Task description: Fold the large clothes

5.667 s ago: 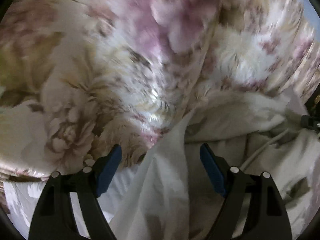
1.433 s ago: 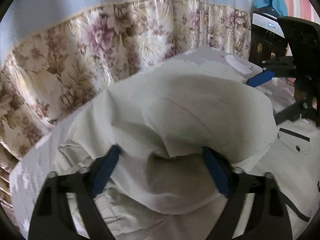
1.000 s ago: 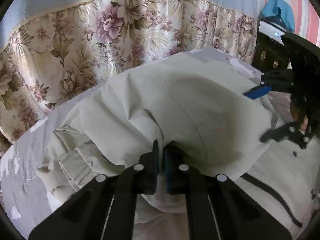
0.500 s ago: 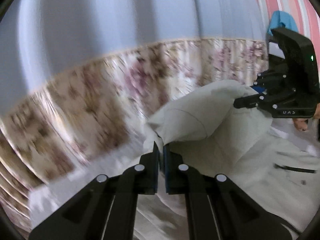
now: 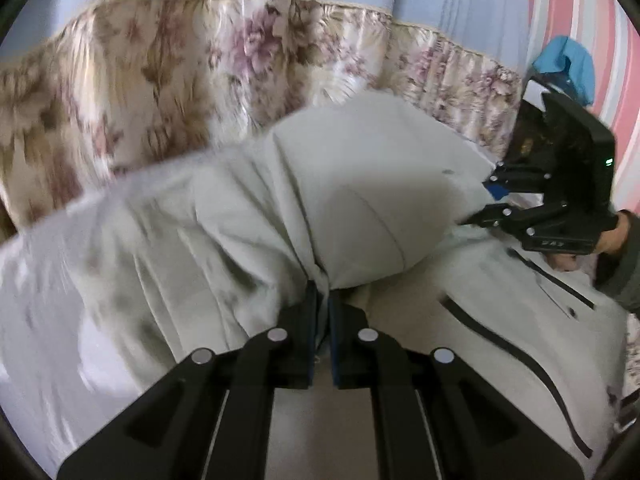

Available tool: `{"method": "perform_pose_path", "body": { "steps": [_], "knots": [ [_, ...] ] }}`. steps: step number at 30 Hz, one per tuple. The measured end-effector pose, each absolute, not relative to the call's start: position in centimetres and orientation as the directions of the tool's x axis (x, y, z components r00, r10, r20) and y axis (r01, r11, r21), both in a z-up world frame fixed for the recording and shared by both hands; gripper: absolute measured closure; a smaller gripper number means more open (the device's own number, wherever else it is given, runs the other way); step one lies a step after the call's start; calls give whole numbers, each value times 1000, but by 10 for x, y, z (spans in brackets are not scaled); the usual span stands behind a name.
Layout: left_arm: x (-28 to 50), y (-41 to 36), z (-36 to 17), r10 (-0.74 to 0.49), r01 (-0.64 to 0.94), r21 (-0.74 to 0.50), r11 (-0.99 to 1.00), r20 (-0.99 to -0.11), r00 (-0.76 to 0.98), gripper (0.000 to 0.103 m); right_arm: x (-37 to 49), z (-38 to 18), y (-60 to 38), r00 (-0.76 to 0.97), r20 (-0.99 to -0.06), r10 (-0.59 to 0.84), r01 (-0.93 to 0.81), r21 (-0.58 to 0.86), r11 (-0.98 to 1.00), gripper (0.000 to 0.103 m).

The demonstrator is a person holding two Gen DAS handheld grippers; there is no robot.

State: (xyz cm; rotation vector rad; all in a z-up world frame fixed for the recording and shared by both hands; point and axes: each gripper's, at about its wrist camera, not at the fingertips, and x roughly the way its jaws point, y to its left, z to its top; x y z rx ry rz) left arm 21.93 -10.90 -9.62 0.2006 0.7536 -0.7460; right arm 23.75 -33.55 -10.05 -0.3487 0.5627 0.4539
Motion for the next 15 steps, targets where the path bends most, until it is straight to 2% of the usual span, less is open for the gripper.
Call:
{"method": "perform_pose_path", "body": {
  "steps": [2, 4, 6, 8, 9, 10, 11, 13, 15],
  "knots": [
    [211, -106, -100, -545, 671, -116, 732, -691, 475, 98, 227, -111, -339, 731, -600, 326, -503, -149, 852, 77],
    [207, -103, -98, -548, 669, -124, 733, -690, 473, 98, 218, -112, -339, 728, -597, 337, -507, -138, 851, 67],
    [206, -98, -85, -558, 656, -148, 740, -678, 478, 97, 212, -106, -340, 747, -575, 333, -492, -141, 859, 40],
    [201, -94, -62, -566, 647, -149, 748, -652, 504, 83, 203, -90, -342, 772, -544, 329, -471, -142, 871, 28],
    [196, -93, -52, -553, 634, -127, 763, -637, 538, 55, 199, -83, -343, 787, -534, 311, -450, -152, 880, 24],
    [189, -90, -39, -526, 603, -96, 792, -608, 594, 20, 193, -71, -344, 812, -515, 275, -412, -172, 895, 21],
    [182, -87, -26, -493, 560, -70, 826, -570, 657, 13, 190, -62, -344, 826, -507, 247, -384, -185, 905, 15],
    [178, -87, -6, -459, 509, -64, 858, -538, 706, 12, 186, -42, -345, 859, -490, 150, -280, -204, 938, 5],
    [178, -94, 8, -427, 468, -53, 882, -511, 746, 11, 188, -28, -349, 876, -478, 66, -174, -187, 967, 3]
  ]
}}
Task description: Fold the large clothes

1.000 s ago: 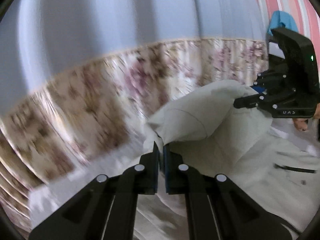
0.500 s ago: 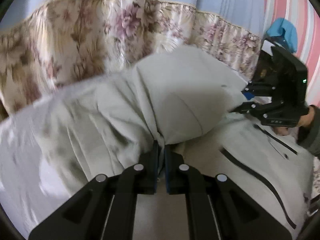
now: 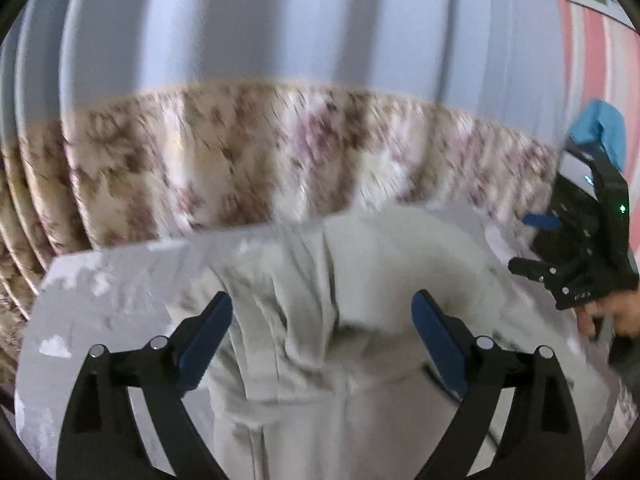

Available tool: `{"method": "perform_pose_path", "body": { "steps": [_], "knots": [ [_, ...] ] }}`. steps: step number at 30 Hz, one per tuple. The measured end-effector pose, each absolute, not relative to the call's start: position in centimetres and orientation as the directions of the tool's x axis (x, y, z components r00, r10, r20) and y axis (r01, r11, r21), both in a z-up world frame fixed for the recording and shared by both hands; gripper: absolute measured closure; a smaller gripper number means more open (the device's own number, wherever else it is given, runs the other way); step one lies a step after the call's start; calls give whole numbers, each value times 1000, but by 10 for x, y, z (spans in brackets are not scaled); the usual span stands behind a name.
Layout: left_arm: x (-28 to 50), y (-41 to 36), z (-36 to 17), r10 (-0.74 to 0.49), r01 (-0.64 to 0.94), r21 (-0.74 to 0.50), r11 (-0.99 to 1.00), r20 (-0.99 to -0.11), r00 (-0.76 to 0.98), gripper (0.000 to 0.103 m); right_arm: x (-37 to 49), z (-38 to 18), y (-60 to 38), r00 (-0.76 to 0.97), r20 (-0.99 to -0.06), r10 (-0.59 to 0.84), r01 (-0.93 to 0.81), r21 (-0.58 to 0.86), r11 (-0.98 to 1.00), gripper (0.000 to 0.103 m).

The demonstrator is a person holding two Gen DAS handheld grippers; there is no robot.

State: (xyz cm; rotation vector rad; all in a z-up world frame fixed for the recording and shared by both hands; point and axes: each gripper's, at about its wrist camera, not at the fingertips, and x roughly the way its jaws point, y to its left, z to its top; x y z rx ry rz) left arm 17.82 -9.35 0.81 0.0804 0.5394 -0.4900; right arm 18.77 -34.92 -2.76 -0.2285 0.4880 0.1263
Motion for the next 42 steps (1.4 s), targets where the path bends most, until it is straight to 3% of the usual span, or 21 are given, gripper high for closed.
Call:
{"method": "perform_pose_path", "body": {
  "steps": [5, 9, 16, 20, 23, 25, 29, 34, 38, 42],
  "knots": [
    [208, -123, 12, -316, 337, -59, 940, -525, 790, 11, 209, -2, -357, 897, -442, -28, 7, -50, 999, 3],
    [242, -140, -19, -265, 248, -117, 962, -622, 737, 11, 233, -5, -357, 884, -465, -39, 58, 28, 998, 3],
    [265, -142, -103, -161, 207, -42, 978, -782, 602, 11, 266, -51, -344, 818, -575, -22, 66, 55, 996, 3],
    [250, -139, -120, -137, 266, 44, 963, -769, 625, 10, 275, -105, -339, 734, -677, -47, 29, -37, 999, 3],
    [247, -135, -120, -149, 280, 42, 959, -765, 627, 10, 264, -122, -339, 759, -647, -68, -15, -121, 993, 3],
    [245, -136, -114, -153, 279, 40, 959, -758, 634, 10, 263, -124, -341, 760, -648, -51, -19, -100, 995, 3],
    [239, -128, -75, -217, 290, -22, 957, -717, 662, 12, 255, -101, -342, 766, -642, -5, -46, -63, 997, 3],
    [252, -130, -20, -291, 276, -124, 953, -629, 721, 11, 257, -42, -363, 846, -528, 67, -32, 74, 997, 3],
    [295, -148, -43, -263, 230, -144, 963, -704, 660, 11, 303, -38, -366, 840, -540, 56, 9, 117, 993, 3],
    [329, -143, -102, -225, 164, -161, 973, -810, 541, 11, 357, -75, -375, 747, -665, -12, 123, 120, 985, 3]
  ]
}}
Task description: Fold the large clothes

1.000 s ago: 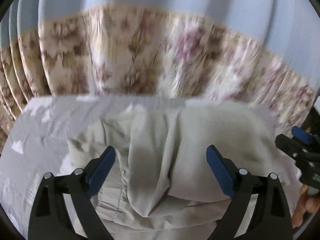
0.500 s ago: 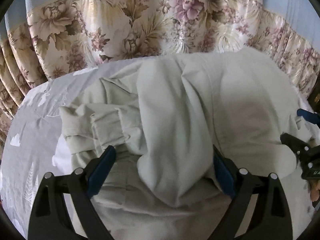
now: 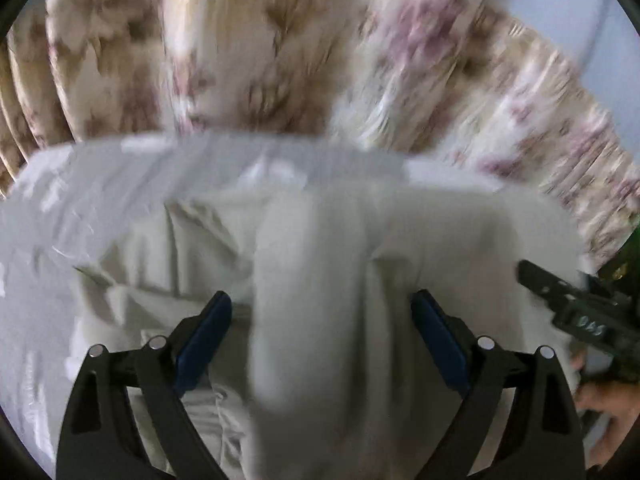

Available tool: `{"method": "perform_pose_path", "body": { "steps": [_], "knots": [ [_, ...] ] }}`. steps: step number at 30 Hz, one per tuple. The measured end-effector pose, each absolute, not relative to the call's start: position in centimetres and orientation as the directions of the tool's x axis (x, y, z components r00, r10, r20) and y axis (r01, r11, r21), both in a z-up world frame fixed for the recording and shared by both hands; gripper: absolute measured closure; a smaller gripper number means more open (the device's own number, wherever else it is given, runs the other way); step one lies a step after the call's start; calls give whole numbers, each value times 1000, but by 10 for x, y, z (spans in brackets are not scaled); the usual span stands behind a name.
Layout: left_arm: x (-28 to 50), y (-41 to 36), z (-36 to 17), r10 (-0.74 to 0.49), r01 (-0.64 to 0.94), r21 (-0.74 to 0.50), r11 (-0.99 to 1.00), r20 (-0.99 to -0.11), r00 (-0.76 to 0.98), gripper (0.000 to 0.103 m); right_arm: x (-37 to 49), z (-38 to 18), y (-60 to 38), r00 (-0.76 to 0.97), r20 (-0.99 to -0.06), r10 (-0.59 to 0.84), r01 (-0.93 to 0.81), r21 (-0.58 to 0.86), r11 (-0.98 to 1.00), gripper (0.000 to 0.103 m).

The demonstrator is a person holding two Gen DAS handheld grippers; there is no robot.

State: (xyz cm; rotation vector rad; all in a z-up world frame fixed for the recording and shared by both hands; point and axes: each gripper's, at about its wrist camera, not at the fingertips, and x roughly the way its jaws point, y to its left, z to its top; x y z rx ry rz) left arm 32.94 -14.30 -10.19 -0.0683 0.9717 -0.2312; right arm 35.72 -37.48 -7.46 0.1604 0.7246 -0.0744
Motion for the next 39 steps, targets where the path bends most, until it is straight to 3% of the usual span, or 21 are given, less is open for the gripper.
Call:
{"method": "perform_pose_path", "body": {
  "steps": [3, 7, 12, 15, 17, 19, 21, 23, 26, 29, 36, 38, 39],
  "knots": [
    [330, -146, -114, -189, 204, -88, 975, -812, 553, 11, 375, -106, -383, 660, -751, -23, 155, 106, 982, 3],
    [324, -140, -104, -207, 193, -117, 974, -801, 561, 11, 373, -108, -390, 657, -754, -31, 159, 97, 982, 3],
    [263, -131, -65, -313, 303, -144, 942, -701, 640, 12, 304, -70, -379, 792, -610, 9, 73, 109, 991, 3],
    [240, -145, -71, -332, 369, -111, 923, -714, 616, 12, 259, -70, -352, 815, -572, 94, -46, 98, 994, 3],
    [240, -155, -93, -254, 356, -34, 934, -763, 594, 11, 245, -83, -336, 796, -598, 91, -61, 70, 996, 3],
    [250, -148, -110, -245, 312, -74, 947, -796, 553, 8, 243, -105, -326, 759, -649, 51, -48, 23, 999, 3],
    [248, -151, -109, -237, 308, -61, 950, -782, 577, 8, 252, -128, -320, 721, -693, -7, -21, -32, 999, 3],
    [237, -144, -95, -267, 307, -91, 947, -754, 600, 11, 252, -129, -314, 735, -678, -35, -18, -72, 997, 3],
    [195, -123, -63, -288, 326, -76, 942, -681, 674, 10, 231, -108, -329, 756, -653, 41, -21, 38, 999, 3],
    [118, -74, -35, -224, 285, 10, 959, -592, 774, 9, 165, -78, -342, 812, -580, 69, -55, 42, 998, 3],
    [-45, 27, -56, -51, 117, 81, 990, -563, 825, 9, -19, -89, -399, 839, -542, 53, -45, 27, 999, 3],
    [-71, 41, -74, -57, 105, 44, 993, -609, 791, 9, -57, -114, -418, 815, -579, 19, 4, 39, 999, 12],
    [-80, 47, -81, -70, 104, 16, 994, -634, 770, 9, -72, -130, -424, 795, -606, 4, 34, 52, 998, 24]
  ]
}}
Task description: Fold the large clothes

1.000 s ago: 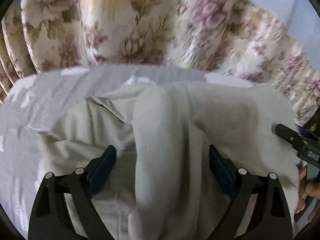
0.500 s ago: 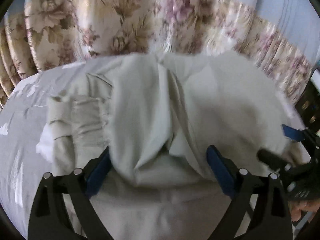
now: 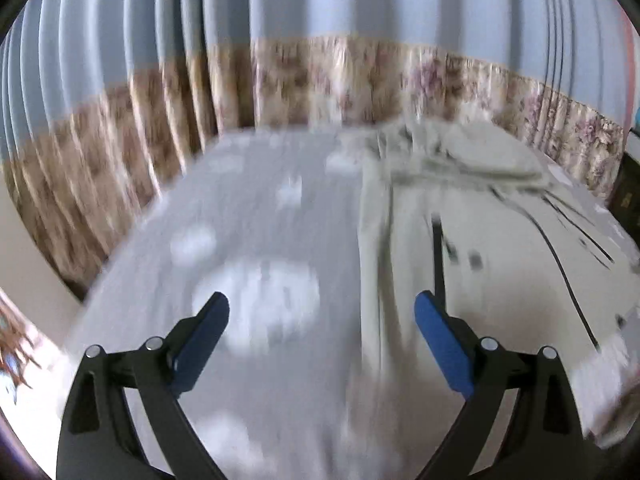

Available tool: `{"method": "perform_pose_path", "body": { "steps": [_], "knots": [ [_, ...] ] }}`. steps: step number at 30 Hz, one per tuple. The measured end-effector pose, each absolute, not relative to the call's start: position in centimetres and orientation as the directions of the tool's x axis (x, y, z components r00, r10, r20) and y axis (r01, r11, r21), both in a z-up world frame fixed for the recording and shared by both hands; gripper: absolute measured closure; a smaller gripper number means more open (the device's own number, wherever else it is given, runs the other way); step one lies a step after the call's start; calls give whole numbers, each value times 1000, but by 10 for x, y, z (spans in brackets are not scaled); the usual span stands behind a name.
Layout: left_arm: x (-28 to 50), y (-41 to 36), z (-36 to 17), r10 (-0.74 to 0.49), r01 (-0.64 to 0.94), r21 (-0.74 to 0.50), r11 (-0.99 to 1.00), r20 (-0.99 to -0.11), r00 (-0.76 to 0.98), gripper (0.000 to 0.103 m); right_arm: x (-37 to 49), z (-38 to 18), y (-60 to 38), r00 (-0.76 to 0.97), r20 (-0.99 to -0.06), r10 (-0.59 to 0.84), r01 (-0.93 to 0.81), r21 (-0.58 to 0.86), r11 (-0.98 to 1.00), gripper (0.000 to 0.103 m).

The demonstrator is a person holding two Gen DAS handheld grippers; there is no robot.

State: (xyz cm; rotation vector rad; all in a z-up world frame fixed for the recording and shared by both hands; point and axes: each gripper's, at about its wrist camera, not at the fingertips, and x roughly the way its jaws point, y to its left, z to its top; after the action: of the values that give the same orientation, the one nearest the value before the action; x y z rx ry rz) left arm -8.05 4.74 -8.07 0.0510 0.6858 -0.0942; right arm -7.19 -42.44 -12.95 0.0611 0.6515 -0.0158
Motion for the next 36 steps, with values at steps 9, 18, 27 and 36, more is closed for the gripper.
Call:
{"method": "perform_pose_path", "body": {
  "steps": [9, 18, 27, 36],
  "knots": [
    [-95, 42, -112, -73, 85, -17, 996, -690, 720, 9, -101, -184, -427, 740, -671, 48, 73, 151, 986, 70],
    [-92, 21, -130, -170, 162, -80, 984, -716, 677, 10, -100, -173, -410, 775, -631, 42, 43, 118, 992, 93],
    [-85, 17, -111, -273, 237, -155, 959, -725, 633, 93, -100, -165, -420, 785, -616, 65, 48, 166, 985, 84],
    [-35, 24, -37, -378, 290, -244, 926, -634, 675, 93, -92, -112, -432, 853, -518, 59, 47, 191, 981, 93]
  ]
}}
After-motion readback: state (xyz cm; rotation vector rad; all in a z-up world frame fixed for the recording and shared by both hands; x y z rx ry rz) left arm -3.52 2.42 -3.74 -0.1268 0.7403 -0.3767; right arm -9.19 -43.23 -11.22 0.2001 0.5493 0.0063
